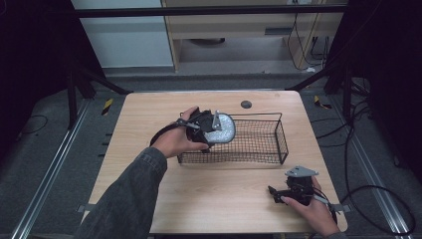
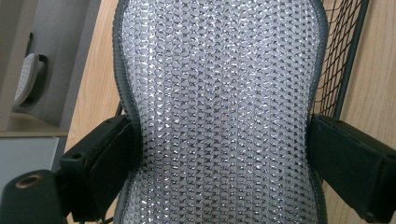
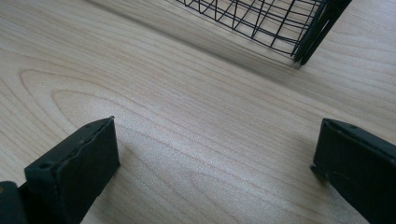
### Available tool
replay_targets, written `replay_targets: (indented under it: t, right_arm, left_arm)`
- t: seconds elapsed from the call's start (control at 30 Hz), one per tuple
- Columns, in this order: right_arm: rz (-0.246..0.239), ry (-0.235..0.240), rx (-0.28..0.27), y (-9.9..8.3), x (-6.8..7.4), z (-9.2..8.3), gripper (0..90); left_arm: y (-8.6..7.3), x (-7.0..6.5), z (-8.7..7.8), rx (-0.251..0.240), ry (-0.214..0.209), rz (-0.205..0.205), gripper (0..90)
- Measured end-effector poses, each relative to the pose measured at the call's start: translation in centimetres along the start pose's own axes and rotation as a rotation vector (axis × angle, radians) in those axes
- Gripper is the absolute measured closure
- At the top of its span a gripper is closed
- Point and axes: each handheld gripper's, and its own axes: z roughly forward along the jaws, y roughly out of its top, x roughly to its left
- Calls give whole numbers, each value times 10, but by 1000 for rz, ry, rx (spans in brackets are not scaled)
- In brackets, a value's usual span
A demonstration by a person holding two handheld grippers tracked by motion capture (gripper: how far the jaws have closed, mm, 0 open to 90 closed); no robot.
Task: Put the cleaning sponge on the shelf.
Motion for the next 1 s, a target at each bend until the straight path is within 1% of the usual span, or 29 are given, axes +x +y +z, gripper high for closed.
replay_targets:
  t: [0.23,0.43,0.57,0.67,0.9,0.97,1.0]
  right_arm:
    - [0,1,0,0,0,0,4]
    - [-1,0,1,0,0,0,3]
    - [-1,0,0,0,0,0,3]
    - [-1,0,0,0,0,0,3]
    - [-1,1,1,0,0,0,3]
    - [-1,0,1,0,0,0,4]
    - [-1,1,0,0,0,0,4]
  left_arm:
    - [1,-1,1,0,2,4,78]
    - [-1,1,2,3,0,-4,77]
    - [-1,1,5,19,3,8,77]
    - [-2,0,10,33,-4,17,76]
    - [-1,-1,16,36,-13,22,75]
    - [-1,0,17,33,-20,17,72]
    - [-1,0,18,34,-28,6,68]
